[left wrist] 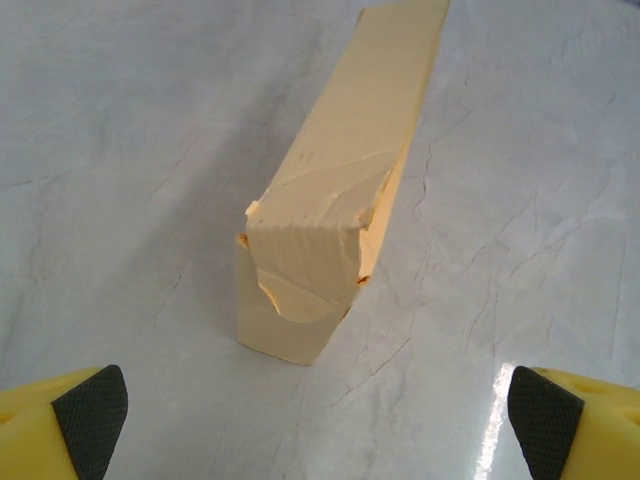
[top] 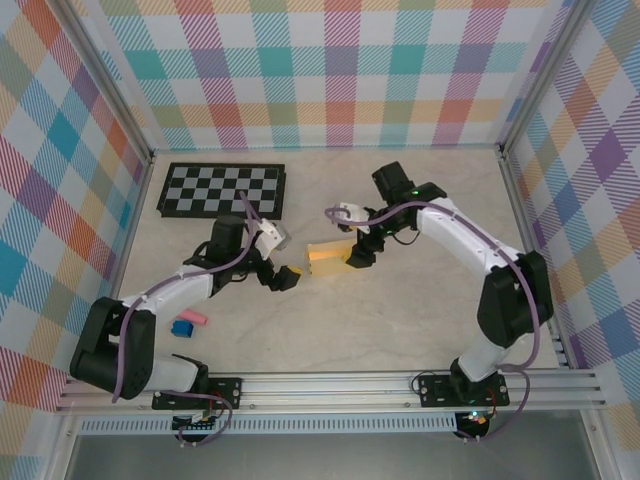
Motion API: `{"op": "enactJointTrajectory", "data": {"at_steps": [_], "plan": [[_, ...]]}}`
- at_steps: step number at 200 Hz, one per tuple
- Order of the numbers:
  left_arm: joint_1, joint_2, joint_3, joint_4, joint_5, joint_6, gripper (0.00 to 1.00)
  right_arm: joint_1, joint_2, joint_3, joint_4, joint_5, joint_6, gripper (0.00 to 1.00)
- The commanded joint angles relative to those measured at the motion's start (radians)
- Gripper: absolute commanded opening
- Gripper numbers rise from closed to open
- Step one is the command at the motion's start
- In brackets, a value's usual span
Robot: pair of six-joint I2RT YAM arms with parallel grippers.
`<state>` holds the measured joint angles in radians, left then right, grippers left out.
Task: Fold the paper box
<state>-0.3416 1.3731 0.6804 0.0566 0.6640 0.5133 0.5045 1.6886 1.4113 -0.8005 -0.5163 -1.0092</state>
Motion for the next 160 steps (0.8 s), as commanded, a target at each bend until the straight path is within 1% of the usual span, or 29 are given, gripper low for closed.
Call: {"op": "enactJointTrajectory", "data": {"at_steps": [1, 22, 38, 53, 68, 79, 87, 103, 113, 121, 131, 140, 152, 160], "plan": [[-0.031, 0.061, 0.053, -0.056, -0.015, 0.236, 1.0, 0.019, 0.07, 0.096, -0.07, -0.002, -0.182, 0.82], [-0.037, 0.12, 0.058, 0.057, -0.04, 0.251, 0.99, 0.017, 0.121, 0.138, -0.078, 0.011, -0.197, 0.8], [-0.042, 0.158, 0.076, 0.072, -0.012, 0.282, 0.95, 0.017, 0.169, 0.18, -0.111, 0.008, -0.191, 0.8], [-0.054, 0.181, 0.083, 0.087, -0.019, 0.309, 0.94, 0.015, 0.204, 0.196, -0.122, 0.012, -0.18, 0.79], [-0.067, 0.202, 0.066, 0.186, -0.015, 0.282, 0.93, 0.014, 0.235, 0.208, -0.13, 0.013, -0.16, 0.77], [-0.088, 0.223, 0.074, 0.221, -0.016, 0.274, 0.91, 0.014, 0.253, 0.225, -0.153, 0.0, -0.153, 0.72], [-0.109, 0.24, 0.087, 0.216, -0.015, 0.29, 0.91, 0.014, 0.263, 0.233, -0.166, -0.009, -0.146, 0.68], [-0.139, 0.278, 0.118, 0.215, 0.005, 0.293, 0.83, 0.013, 0.273, 0.242, -0.186, -0.019, -0.134, 0.62], [-0.145, 0.301, 0.121, 0.243, 0.02, 0.28, 0.81, 0.012, 0.274, 0.241, -0.192, -0.023, -0.132, 0.56], [-0.15, 0.317, 0.112, 0.283, 0.023, 0.27, 0.79, 0.011, 0.273, 0.238, -0.195, -0.024, -0.131, 0.54], [-0.157, 0.336, 0.103, 0.322, 0.015, 0.265, 0.75, 0.011, 0.273, 0.238, -0.199, -0.021, -0.13, 0.49], [-0.157, 0.345, 0.1, 0.339, 0.016, 0.263, 0.73, 0.008, 0.273, 0.238, -0.207, -0.017, -0.128, 0.45], [-0.157, 0.351, 0.096, 0.354, 0.015, 0.263, 0.68, 0.007, 0.269, 0.237, -0.221, -0.009, -0.128, 0.38], [-0.157, 0.352, 0.094, 0.374, 0.016, 0.254, 0.67, 0.003, 0.261, 0.231, -0.224, -0.01, -0.124, 0.36]]}}
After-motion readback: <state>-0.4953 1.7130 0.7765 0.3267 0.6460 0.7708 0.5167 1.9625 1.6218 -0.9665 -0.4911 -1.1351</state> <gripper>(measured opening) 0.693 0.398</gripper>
